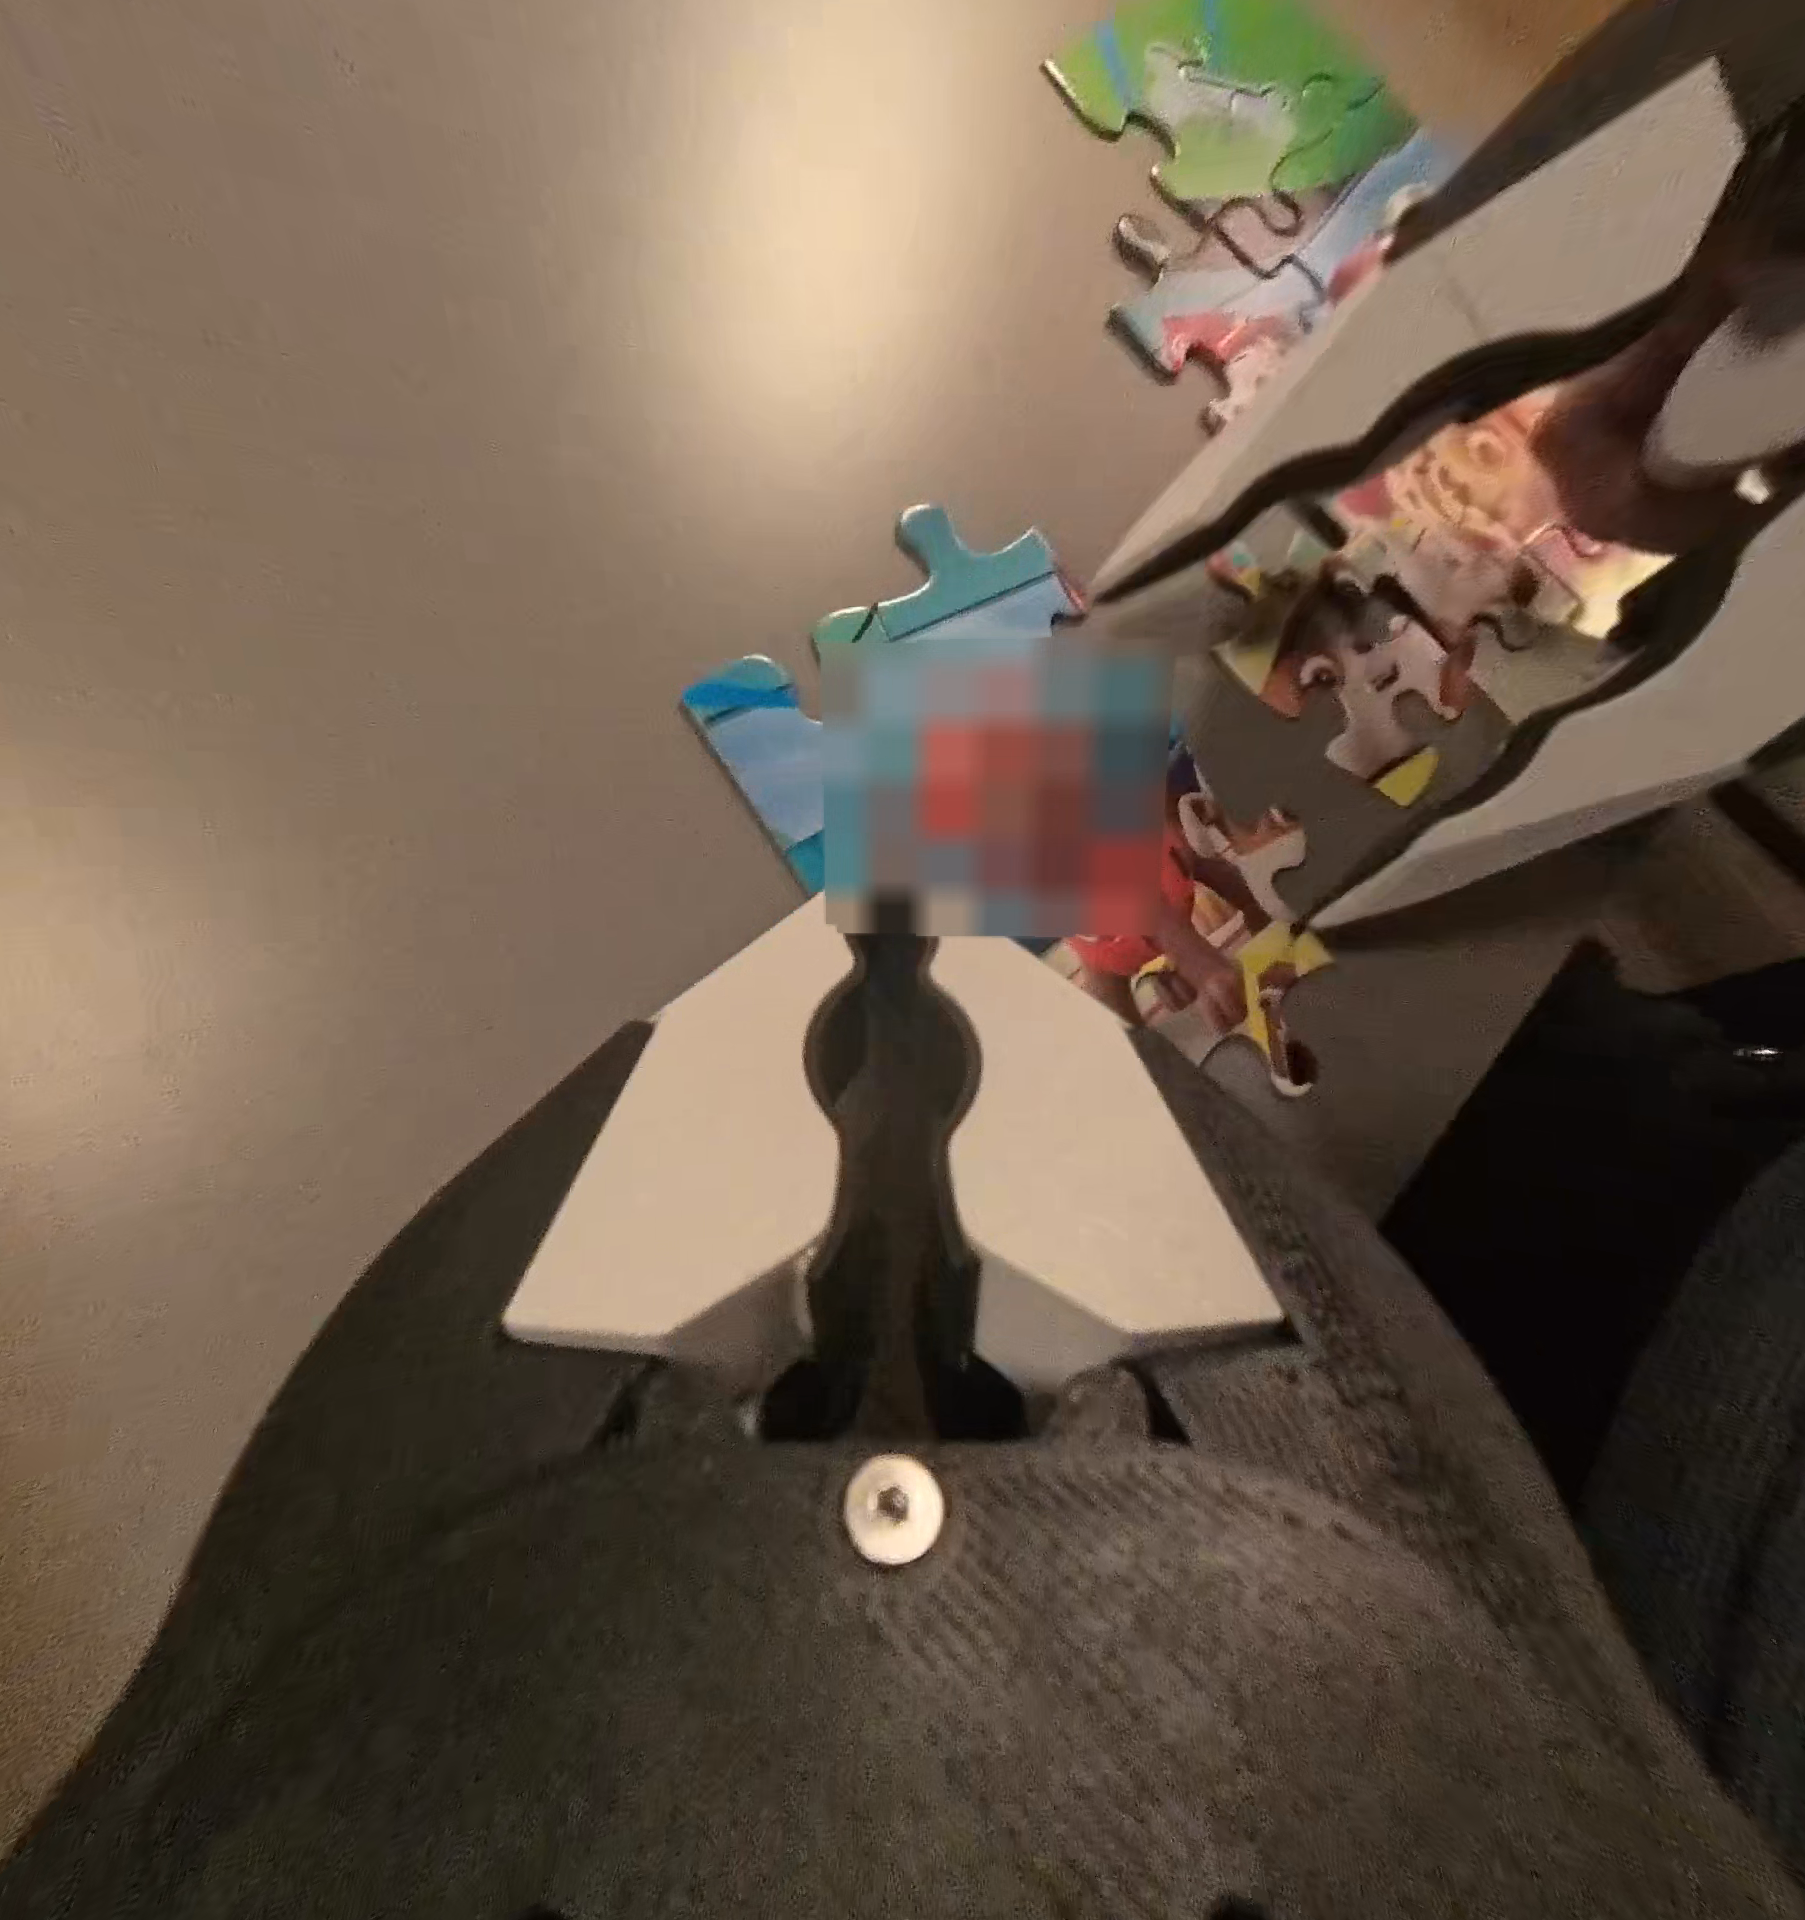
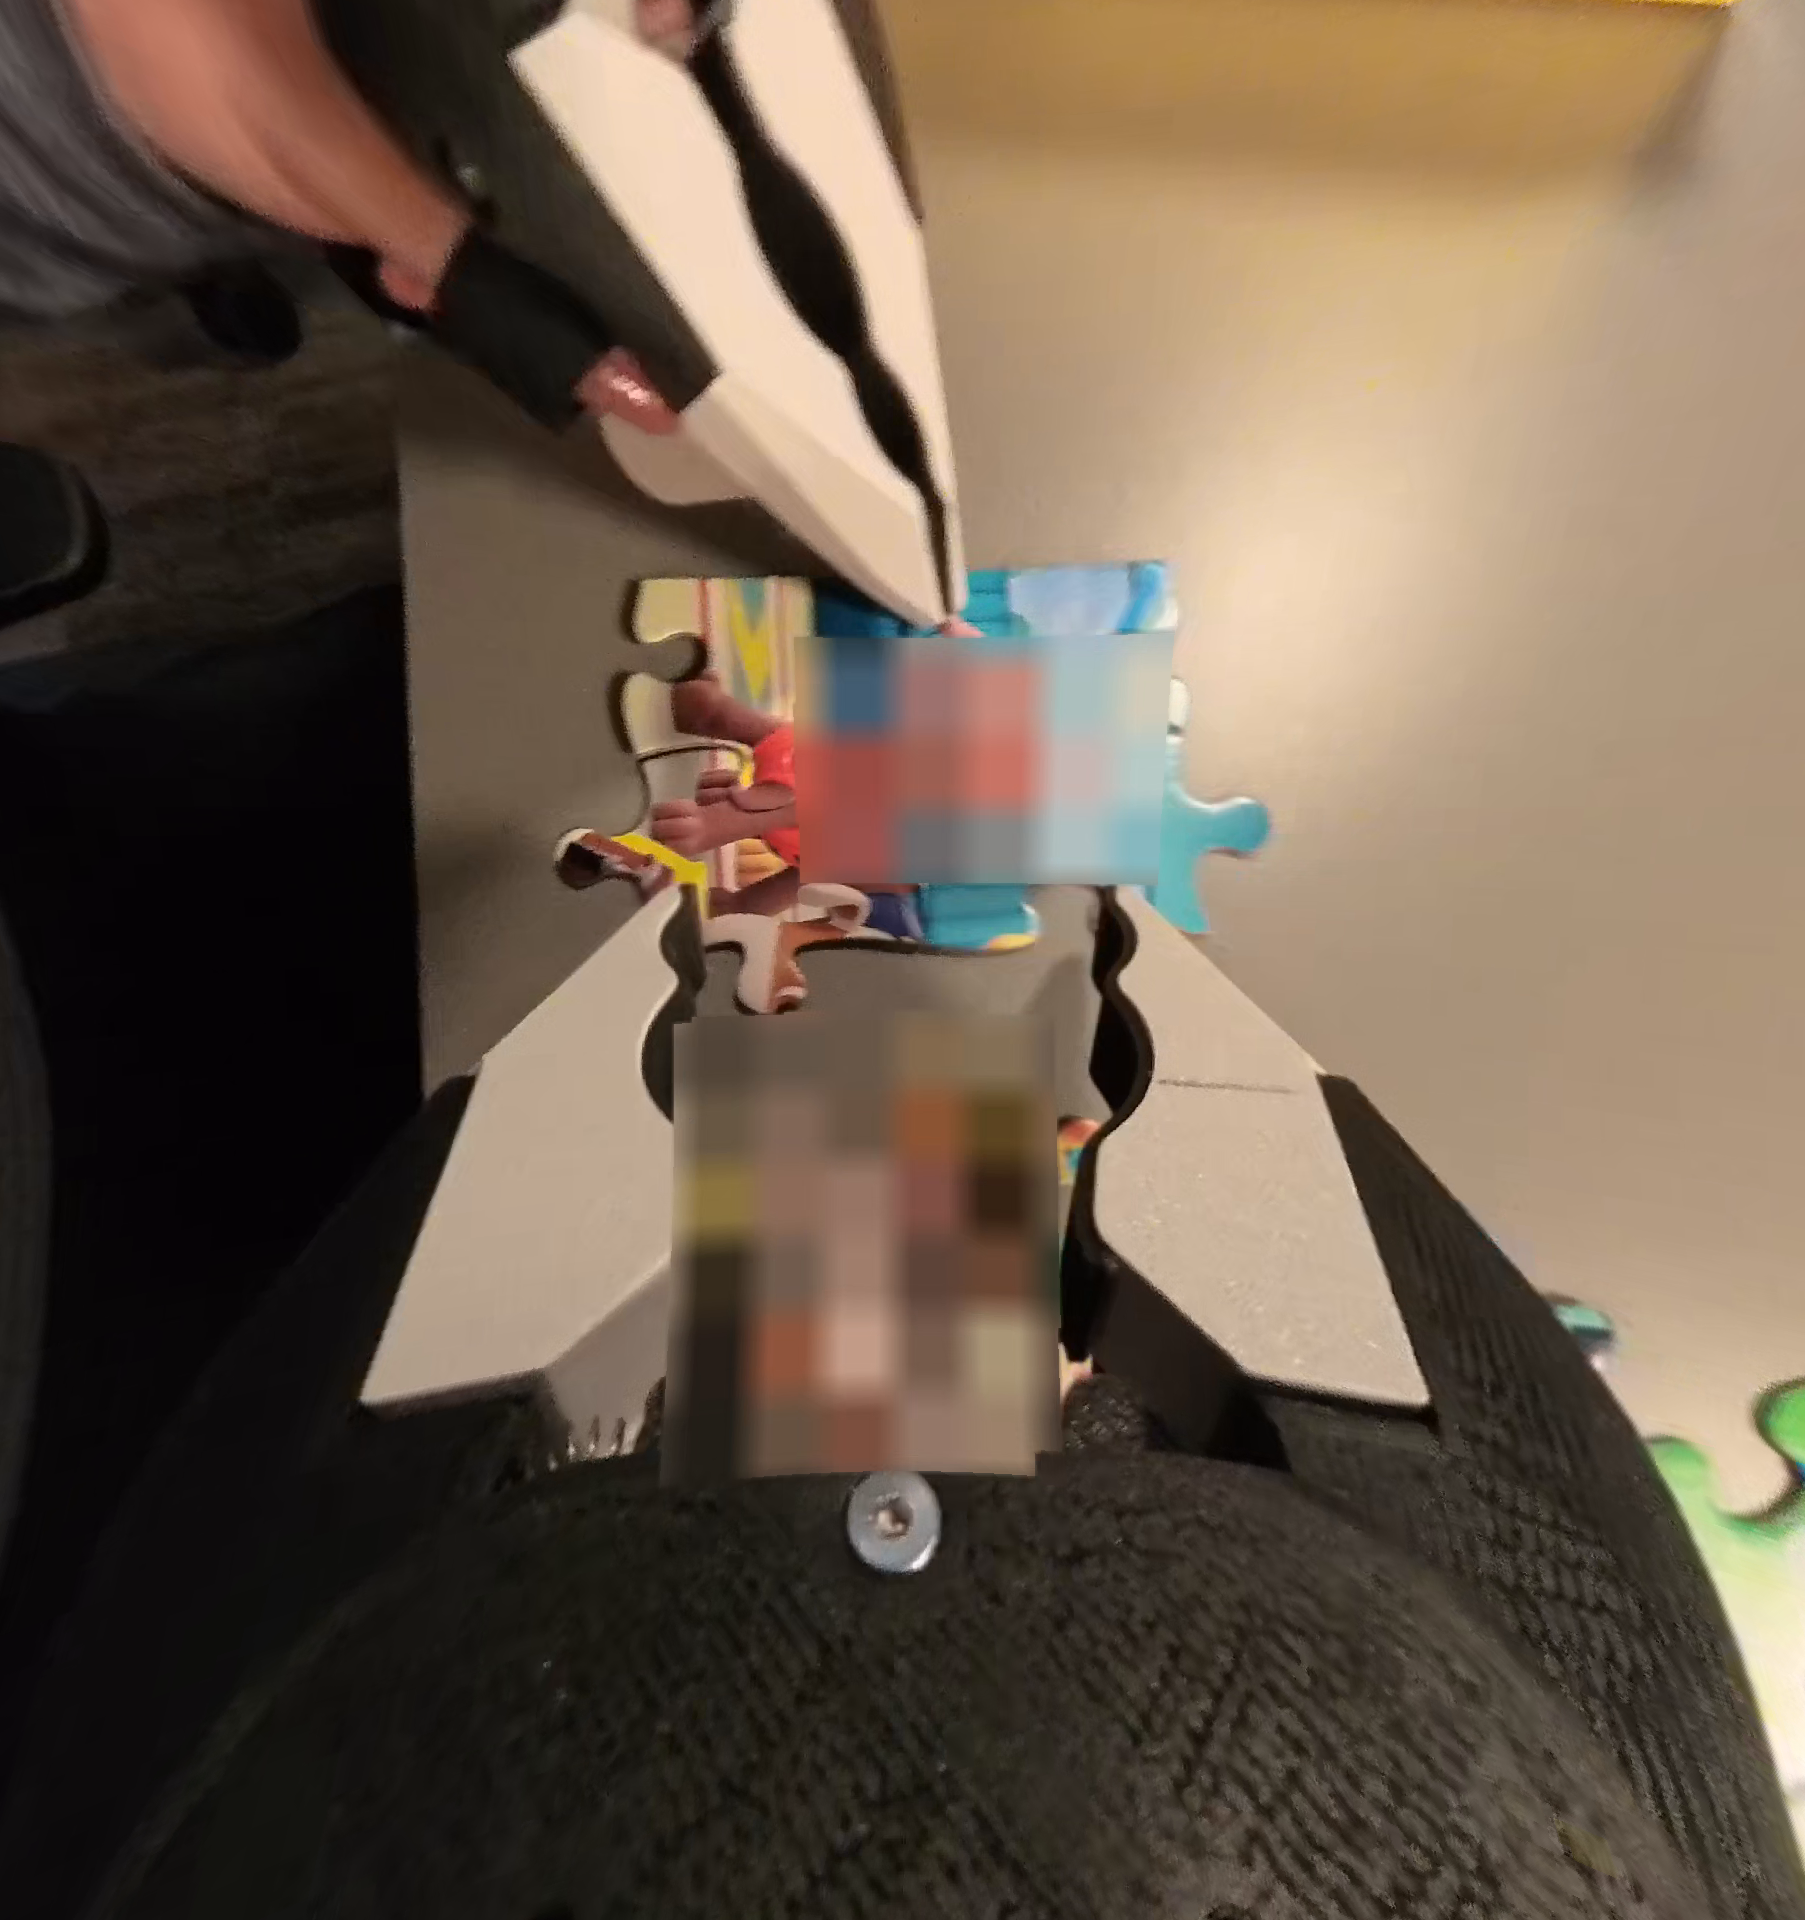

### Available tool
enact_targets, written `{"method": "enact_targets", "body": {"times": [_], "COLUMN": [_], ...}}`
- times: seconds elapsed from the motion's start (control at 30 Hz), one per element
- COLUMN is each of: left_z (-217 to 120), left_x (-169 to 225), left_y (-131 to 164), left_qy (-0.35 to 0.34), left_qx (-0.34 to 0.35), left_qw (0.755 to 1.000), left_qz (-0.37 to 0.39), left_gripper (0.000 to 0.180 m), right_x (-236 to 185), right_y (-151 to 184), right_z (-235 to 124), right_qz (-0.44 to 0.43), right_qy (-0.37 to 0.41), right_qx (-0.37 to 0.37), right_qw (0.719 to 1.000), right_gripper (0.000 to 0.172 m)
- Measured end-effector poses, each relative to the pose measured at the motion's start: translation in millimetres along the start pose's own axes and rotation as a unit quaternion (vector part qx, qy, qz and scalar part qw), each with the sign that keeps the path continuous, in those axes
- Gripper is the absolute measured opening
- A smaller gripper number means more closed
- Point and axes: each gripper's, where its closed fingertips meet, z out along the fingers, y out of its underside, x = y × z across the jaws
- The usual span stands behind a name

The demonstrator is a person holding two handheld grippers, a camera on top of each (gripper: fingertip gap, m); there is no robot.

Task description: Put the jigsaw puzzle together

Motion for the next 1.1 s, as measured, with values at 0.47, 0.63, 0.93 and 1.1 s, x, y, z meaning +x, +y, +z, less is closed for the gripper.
{"method": "enact_targets", "body": {"times": [0.47,0.63,0.93,1.1], "left_z": [-29.7,-60.6,-43.8,-61.1], "left_x": [31.5,81.1,68.7,79.9], "left_y": [41.1,49.1,81.6,52.5], "left_qy": [0.038,0.067,-0.196,-0.141], "left_qx": [-0.039,0.066,0.012,0.064], "left_qw": [0.998,0.971,0.753,0.831], "left_qz": [0.036,0.221,0.628,0.534], "left_gripper": [0.000,0.062,0.019,0.001], "right_x": [-42.4,-106.9,-128.0,-115.4], "right_y": [-14.4,0.8,10.4,3.2], "right_z": [14.1,6.8,6.3,3.1], "right_qz": [-0.051,-0.125,-0.145,-0.241], "right_qy": [-0.096,-0.147,-0.135,-0.041], "right_qx": [-0.005,-0.021,-0.044,-0.028], "right_qw": [0.994,0.981,0.979,0.969], "right_gripper": [0.110,0.107,0.092,0.056]}}
